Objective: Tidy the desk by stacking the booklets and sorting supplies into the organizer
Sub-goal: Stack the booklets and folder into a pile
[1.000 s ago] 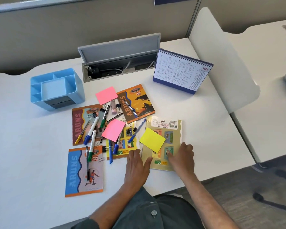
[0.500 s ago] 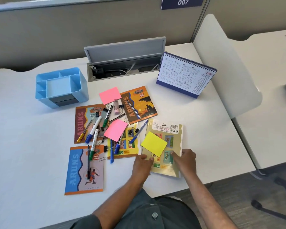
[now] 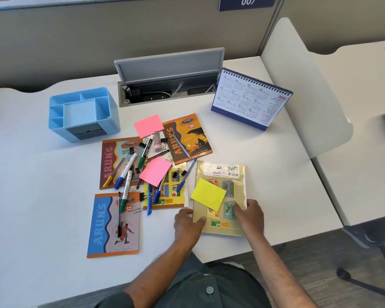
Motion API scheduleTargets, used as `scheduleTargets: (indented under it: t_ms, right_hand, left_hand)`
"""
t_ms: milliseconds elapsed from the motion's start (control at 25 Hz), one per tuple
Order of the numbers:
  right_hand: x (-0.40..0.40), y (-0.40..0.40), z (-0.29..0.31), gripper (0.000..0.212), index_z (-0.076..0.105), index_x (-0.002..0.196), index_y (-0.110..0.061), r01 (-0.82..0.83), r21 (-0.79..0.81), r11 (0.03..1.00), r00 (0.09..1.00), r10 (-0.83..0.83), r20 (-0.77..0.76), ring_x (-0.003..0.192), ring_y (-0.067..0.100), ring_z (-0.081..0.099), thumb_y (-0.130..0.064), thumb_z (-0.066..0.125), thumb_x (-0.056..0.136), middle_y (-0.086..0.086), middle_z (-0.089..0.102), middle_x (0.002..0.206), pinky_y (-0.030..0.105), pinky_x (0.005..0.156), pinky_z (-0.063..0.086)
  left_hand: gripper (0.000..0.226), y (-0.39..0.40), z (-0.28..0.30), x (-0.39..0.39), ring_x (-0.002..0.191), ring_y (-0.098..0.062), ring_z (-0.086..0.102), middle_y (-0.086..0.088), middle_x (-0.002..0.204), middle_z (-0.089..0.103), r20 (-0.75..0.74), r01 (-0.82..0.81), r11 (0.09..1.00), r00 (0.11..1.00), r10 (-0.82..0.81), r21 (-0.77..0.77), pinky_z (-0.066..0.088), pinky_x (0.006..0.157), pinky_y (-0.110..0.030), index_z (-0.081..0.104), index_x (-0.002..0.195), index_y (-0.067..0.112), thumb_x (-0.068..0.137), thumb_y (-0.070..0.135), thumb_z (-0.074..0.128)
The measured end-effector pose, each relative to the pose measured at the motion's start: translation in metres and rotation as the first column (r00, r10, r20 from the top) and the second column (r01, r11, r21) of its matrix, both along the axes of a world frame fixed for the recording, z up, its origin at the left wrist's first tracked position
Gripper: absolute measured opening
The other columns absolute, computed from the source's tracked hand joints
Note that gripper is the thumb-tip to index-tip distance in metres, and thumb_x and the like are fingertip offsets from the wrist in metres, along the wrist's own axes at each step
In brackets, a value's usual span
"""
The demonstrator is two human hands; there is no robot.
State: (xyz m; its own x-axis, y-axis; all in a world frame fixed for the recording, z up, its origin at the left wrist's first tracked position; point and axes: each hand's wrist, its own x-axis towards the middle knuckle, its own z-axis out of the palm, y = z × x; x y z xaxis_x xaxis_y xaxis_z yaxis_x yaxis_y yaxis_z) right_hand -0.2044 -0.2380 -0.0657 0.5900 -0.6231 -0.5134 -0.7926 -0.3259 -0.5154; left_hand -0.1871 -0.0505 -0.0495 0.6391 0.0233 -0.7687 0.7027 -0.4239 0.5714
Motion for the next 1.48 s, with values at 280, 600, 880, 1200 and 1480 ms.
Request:
scheduleTargets:
  t_ms: [280, 600, 880, 1200, 1480]
  right_hand:
    - [-0.001, 0.000, 0.007, 0.027, 0.058, 0.101, -0.018, -0.014, 0.019, 1.000, 0.997, 0.012, 0.077, 0.086, 0.020, 0.064, -0.039, 0.066, 0.087, 0.001, 0.065, 0.097, 0.028, 0.059, 0.044]
    - [0.002, -0.014, 0.054, 0.037, 0.048, 0.120, -0.020, 0.071, 0.299, 0.952, 0.948, -0.157, 0.277, 0.083, 0.020, 0.069, -0.018, 0.069, 0.090, 0.003, 0.069, 0.092, 0.034, 0.069, 0.053]
    - [0.004, -0.006, 0.084, 0.025, 0.065, 0.117, -0.022, -0.007, 0.136, 0.991, 0.885, -0.058, 0.463, 0.067, 0.012, 0.065, -0.017, 0.066, 0.093, -0.001, 0.064, 0.082, 0.018, 0.052, 0.048]
    - [0.002, -0.005, 0.131, 0.022, 0.063, 0.117, -0.025, -0.009, 0.015, 1.000, 0.829, -0.001, 0.559, 0.075, 0.004, 0.068, -0.018, 0.061, 0.096, -0.009, 0.068, 0.091, 0.020, 0.055, 0.055]
    - [0.007, 0.019, 0.152, 0.022, 0.064, 0.114, -0.025, -0.064, 0.178, 0.982, 0.787, -0.060, 0.614, 0.072, 0.003, 0.068, -0.014, 0.063, 0.095, -0.018, 0.068, 0.088, 0.015, 0.055, 0.052]
  left_hand:
    - [0.020, -0.003, 0.010, 0.005, 0.094, -0.017, 0.071, -0.002, 0.116, 0.070, -0.077, -0.155, 0.944, 0.987, 0.138, -0.290, 0.060, 0.063, -0.027, 0.056, 0.124, 0.019, 0.108, 0.026, 0.045]
    - [0.028, 0.008, 0.005, 0.001, 0.104, -0.027, 0.070, -0.008, 0.117, 0.074, -0.129, -0.150, 0.841, 0.987, 0.096, -0.519, 0.060, 0.073, -0.036, 0.058, 0.128, 0.017, 0.107, 0.031, 0.047]
    - [0.034, 0.011, 0.001, 0.005, 0.096, -0.030, 0.074, -0.014, 0.121, 0.069, -0.156, -0.109, 0.867, 0.987, 0.037, -0.486, 0.061, 0.078, -0.036, 0.056, 0.126, 0.013, 0.099, 0.031, 0.064]
    - [0.031, 0.018, 0.013, 0.003, 0.098, -0.019, 0.074, -0.001, 0.112, 0.075, -0.074, 0.072, 0.884, 0.990, -0.119, -0.462, 0.060, 0.088, -0.032, 0.060, 0.123, 0.021, 0.098, 0.036, 0.064]
    - [0.029, 0.031, 0.033, 0.014, 0.109, -0.024, 0.070, -0.004, 0.118, 0.073, 0.001, -0.032, 0.828, 0.999, 0.039, -0.560, 0.057, 0.097, -0.045, 0.063, 0.126, 0.023, 0.101, 0.038, 0.059]
